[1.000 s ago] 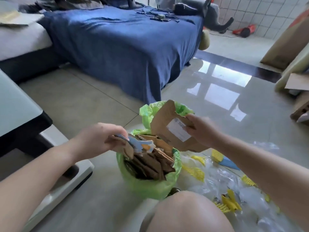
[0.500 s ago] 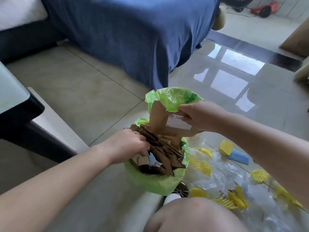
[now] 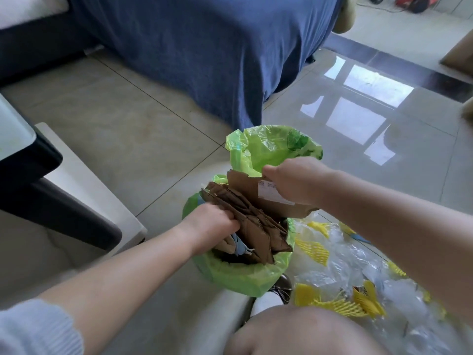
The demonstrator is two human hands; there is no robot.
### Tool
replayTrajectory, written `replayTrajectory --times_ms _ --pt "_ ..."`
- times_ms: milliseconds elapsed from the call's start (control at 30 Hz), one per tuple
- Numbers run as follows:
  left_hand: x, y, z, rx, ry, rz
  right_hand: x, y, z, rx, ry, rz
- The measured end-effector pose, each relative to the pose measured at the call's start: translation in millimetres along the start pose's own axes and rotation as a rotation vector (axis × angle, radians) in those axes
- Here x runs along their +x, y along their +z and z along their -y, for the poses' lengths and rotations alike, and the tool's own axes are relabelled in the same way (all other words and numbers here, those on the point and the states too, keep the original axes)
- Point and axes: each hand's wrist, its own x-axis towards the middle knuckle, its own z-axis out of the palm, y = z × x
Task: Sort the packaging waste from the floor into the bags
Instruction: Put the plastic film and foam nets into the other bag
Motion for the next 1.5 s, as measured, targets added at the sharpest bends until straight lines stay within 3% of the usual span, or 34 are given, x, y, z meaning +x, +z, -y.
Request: replayTrajectory --times_ms 200,267,567,867,1033,1133,1267,1400,1500 --pt "-8.9 -17.9 20.5 -0.458 -0.203 0.135 24.7 1.8 33.6 -0.008 -0.050 0.052" --pt "-19.8 -25.6 34.5 -0.521 -0.246 0.055 23.6 -3.8 25.6 0.066 -0.035 0.045" --pt "-39.7 -16.9 45.9 -0.418 -0.252 -0.021 -19.0 -3.8 -41.9 0.220 0.062 0.075" --pt "-26.5 2.3 27.8 -0.288 -0.234 -0.195 20.9 12.1 10.7 0.095 0.004 -0.055" --pt "-28.8 1.7 22.1 -0.306 -0.311 -0.154 28.7 13.3 17.8 0.177 0.049 -0.050" --pt "-40.2 -8.7 23.1 -0.410 -0.363 -0.141 -0.6 10.5 4.9 0.379 0.129 -0.131" --pt "-41.4 -62.9 12.5 -0.543 -0.363 -0.405 -68.8 16.3 -33.6 0.633 0.275 -0.255" --pt "-6.1 -141.3 -24.1 -0.620 -0.205 -0.574 -158.6 26.4 -79.2 0.837 0.525 -0.332" --pt "40.8 -180.7 -70.1 -0.696 -0.118 -0.530 -229.7 49.3 -114.0 1.062 0.746 -0.398"
